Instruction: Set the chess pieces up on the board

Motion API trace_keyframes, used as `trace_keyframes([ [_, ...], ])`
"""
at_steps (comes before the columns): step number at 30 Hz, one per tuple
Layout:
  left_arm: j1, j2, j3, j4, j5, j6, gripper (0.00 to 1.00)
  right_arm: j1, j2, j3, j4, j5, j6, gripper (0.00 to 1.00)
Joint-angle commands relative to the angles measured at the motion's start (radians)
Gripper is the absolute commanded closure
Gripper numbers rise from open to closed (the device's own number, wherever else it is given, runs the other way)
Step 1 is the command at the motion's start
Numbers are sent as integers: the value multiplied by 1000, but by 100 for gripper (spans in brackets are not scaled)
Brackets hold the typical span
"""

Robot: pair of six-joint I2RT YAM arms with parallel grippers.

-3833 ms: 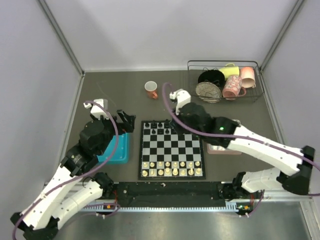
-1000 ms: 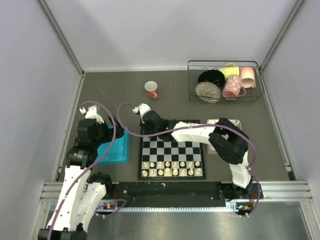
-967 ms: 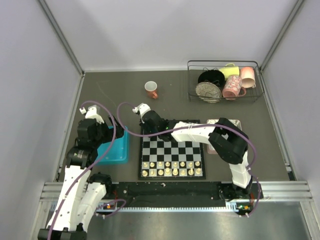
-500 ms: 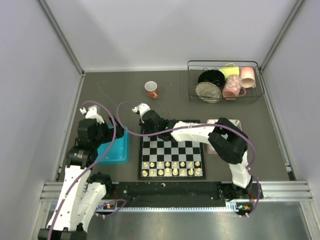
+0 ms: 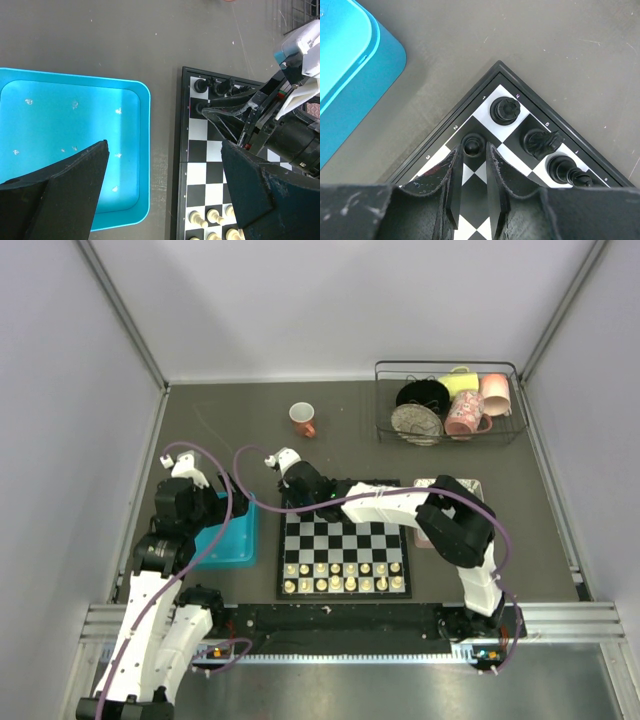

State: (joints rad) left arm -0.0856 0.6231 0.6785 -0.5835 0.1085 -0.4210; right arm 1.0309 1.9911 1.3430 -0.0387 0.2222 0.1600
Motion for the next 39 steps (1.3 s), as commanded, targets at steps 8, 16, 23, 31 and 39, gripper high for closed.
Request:
trace_keyframes([
  [8,9,-23,-7,47,7,10,2,-9,-107,53,-20,-55,6,73],
  [16,10,-22,-5,48,5,11,2,-9,-328,9,-53,-9,-22,59],
  [23,10,-31,-7,53,16,18,2,-22,-619,-111,-96,92,-50,50],
  [31,10,-51,-14,71,37,33,2,-68,-1016,-350,-205,215,5,42],
  [39,10,-57,-17,86,54,36,2,-69,-1366,-514,-372,328,116,25],
])
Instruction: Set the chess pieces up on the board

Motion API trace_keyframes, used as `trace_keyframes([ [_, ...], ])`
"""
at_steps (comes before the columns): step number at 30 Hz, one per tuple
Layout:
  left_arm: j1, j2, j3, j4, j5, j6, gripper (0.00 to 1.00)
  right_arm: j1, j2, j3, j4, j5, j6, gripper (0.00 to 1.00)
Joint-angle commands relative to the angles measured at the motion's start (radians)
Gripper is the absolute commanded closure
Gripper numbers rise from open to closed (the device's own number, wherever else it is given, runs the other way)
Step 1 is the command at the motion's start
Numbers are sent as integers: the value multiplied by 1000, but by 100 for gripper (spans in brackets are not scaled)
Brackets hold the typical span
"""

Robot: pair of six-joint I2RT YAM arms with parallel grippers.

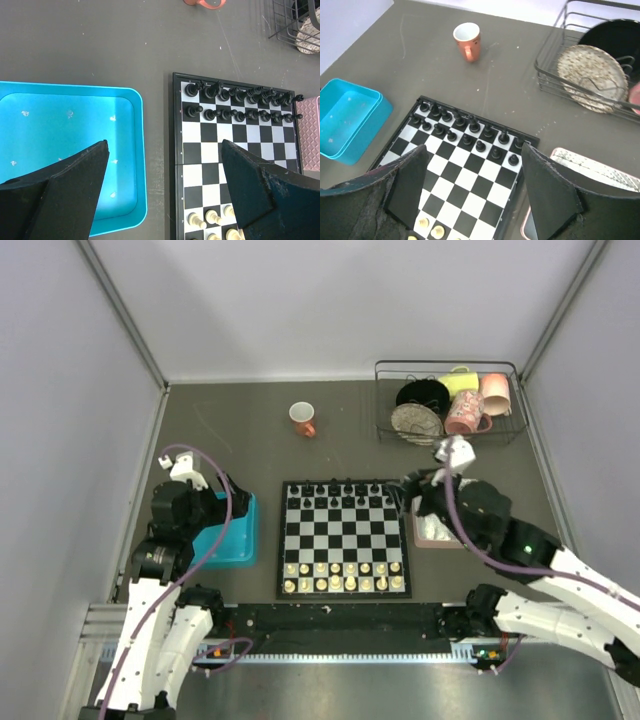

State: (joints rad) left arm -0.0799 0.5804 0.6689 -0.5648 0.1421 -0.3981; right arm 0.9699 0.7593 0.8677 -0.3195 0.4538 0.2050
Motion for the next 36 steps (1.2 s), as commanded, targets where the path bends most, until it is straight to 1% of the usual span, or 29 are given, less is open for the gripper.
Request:
trace_keyframes([
  [1,5,-17,-8,69,19,13,2,-10,-165,-47,-108,114,94,23],
  [3,5,-27,-11,74,16,13,2,-8,-245,-64,-136,170,119,18],
  [4,5,-31,-12,74,11,13,2,-10,-267,-67,-157,186,134,13],
  [5,5,-34,-11,74,-1,13,2,-8,-284,-71,-165,200,137,1],
  [9,5,-45,-11,75,-16,13,2,-8,-337,-62,-223,330,166,1],
  [12,5,-54,-3,72,-44,19,2,-8,-347,-52,-233,408,149,1],
  [15,5,-54,12,63,-99,27,2,-10,-339,-38,-231,468,131,1],
  [17,5,-41,27,46,-133,33,2,-8,-298,-21,-228,473,106,1],
  [18,5,-33,50,42,-188,48,2,-8,-281,-4,-228,470,94,1],
  [21,5,7,101,26,-229,79,2,-10,-223,16,-225,453,102,1],
  [25,5,35,124,46,-262,87,2,-29,-178,21,-219,438,91,1],
  [31,5,38,71,141,-253,82,2,-204,-167,13,-193,249,100,1],
  [36,5,52,80,129,-265,111,2,-306,-114,-16,-141,91,117,1],
])
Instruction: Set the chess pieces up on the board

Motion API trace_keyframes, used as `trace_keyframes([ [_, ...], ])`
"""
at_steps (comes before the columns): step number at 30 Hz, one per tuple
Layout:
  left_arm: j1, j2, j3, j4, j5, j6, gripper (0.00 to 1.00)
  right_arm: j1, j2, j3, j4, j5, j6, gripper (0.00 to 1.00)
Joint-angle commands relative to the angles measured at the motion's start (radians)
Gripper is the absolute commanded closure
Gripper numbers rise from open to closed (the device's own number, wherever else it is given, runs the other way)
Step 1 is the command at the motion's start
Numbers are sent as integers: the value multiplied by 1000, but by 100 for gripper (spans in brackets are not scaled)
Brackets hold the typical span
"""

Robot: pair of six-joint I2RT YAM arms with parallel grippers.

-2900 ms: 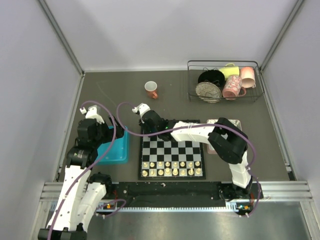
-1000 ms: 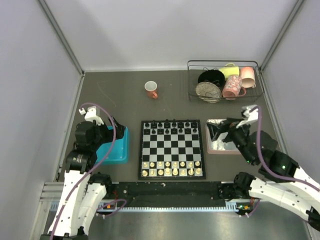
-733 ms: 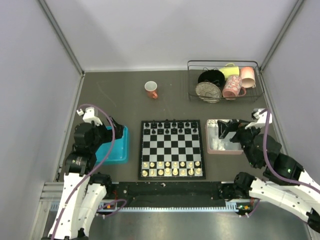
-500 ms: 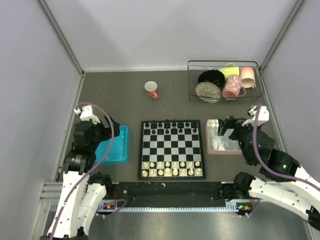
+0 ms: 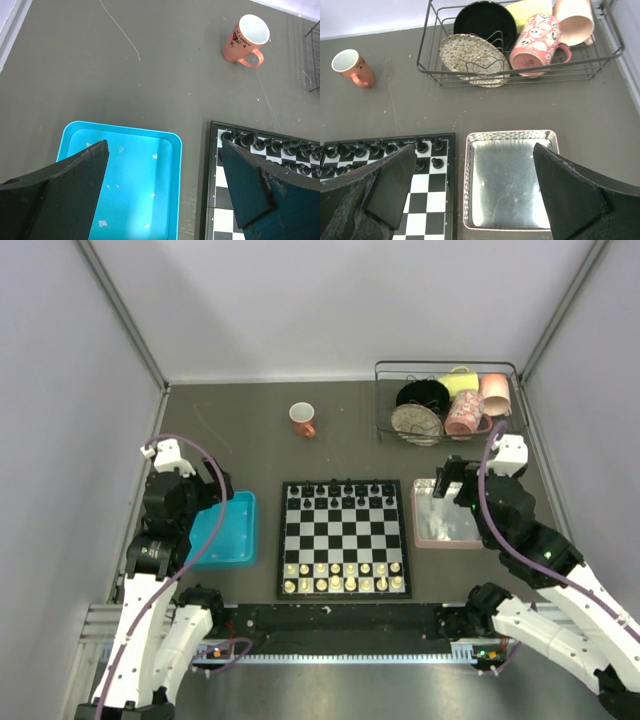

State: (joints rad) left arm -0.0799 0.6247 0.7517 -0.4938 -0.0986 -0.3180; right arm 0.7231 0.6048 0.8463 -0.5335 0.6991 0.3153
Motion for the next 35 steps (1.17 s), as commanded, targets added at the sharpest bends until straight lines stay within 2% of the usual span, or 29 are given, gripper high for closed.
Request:
trace_keyframes([
  [1,5,6,-5,55,-24,33,2,-91,62,5,76,-173,10,1],
  [3,5,0,-8,55,-30,34,2,-112,75,0,82,-213,21,1],
  [13,5,-19,-9,52,-35,37,2,-131,44,-26,84,-220,1,1],
  [17,5,-8,-12,51,-32,24,2,-136,21,-41,95,-389,-68,1],
  [23,5,96,21,-19,-73,5,2,-136,6,-36,87,-506,-38,1],
  [27,5,124,43,-46,-90,5,2,-136,7,-42,76,-541,11,1],
  [35,5,63,43,-44,-61,25,2,-136,13,-59,75,-507,59,1],
])
